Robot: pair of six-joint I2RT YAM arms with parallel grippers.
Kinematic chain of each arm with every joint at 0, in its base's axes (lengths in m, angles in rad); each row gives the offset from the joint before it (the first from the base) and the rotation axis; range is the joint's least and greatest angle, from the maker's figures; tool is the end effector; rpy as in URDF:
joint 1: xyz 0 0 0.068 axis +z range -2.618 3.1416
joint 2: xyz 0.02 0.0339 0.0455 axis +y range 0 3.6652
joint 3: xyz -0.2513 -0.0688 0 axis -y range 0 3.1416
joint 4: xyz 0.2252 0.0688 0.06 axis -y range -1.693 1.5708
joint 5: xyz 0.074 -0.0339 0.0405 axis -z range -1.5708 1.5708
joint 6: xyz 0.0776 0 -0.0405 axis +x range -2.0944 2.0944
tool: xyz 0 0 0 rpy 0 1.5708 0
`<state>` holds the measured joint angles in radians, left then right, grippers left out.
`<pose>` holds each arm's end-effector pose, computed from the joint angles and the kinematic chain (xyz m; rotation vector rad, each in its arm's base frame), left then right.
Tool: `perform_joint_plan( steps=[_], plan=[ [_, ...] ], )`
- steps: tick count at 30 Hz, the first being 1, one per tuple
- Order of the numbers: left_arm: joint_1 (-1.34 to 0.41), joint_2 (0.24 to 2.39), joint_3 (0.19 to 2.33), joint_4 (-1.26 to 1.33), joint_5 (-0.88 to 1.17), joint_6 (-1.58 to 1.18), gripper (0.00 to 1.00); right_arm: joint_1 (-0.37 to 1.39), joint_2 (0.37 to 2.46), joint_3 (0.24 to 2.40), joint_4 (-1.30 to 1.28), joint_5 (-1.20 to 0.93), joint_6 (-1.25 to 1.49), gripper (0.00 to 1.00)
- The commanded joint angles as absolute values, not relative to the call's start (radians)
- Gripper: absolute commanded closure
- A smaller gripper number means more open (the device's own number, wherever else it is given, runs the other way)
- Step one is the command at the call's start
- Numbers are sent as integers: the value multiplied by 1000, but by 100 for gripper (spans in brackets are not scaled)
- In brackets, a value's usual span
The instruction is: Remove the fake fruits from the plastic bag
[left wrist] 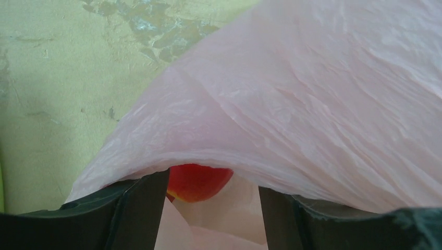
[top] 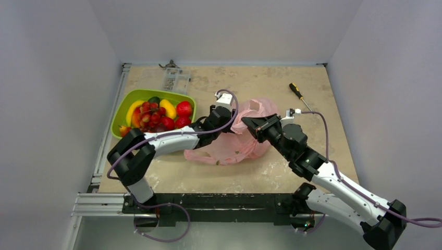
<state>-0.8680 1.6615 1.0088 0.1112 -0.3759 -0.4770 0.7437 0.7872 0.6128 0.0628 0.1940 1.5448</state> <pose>0.2695 -0.2741 0.1993 0.1852 2.0905 -0.4246 0.1750 0.1407 0.2948 0.9076 1.7126 1.4942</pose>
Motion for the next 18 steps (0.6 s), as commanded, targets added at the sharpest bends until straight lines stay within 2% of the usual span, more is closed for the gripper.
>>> perform_joint_plan(
  steps=[1,6,12,15,18],
  plan=[
    [-866,1727,1082,105,-457,-466,34,736,785,635,84,202,1539,100],
    [-865,1815,1153,18,-461,-486,26,731,778,631,77,201,1537,100],
    [-865,1849,1135,54,-390,-484,25,721,763,621,68,197,1533,100],
    [-865,1859,1155,36,-361,-459,35,721,761,619,64,192,1533,100],
    [-865,1830,1161,24,-340,-442,53,721,751,615,42,207,1523,100]
  ],
)
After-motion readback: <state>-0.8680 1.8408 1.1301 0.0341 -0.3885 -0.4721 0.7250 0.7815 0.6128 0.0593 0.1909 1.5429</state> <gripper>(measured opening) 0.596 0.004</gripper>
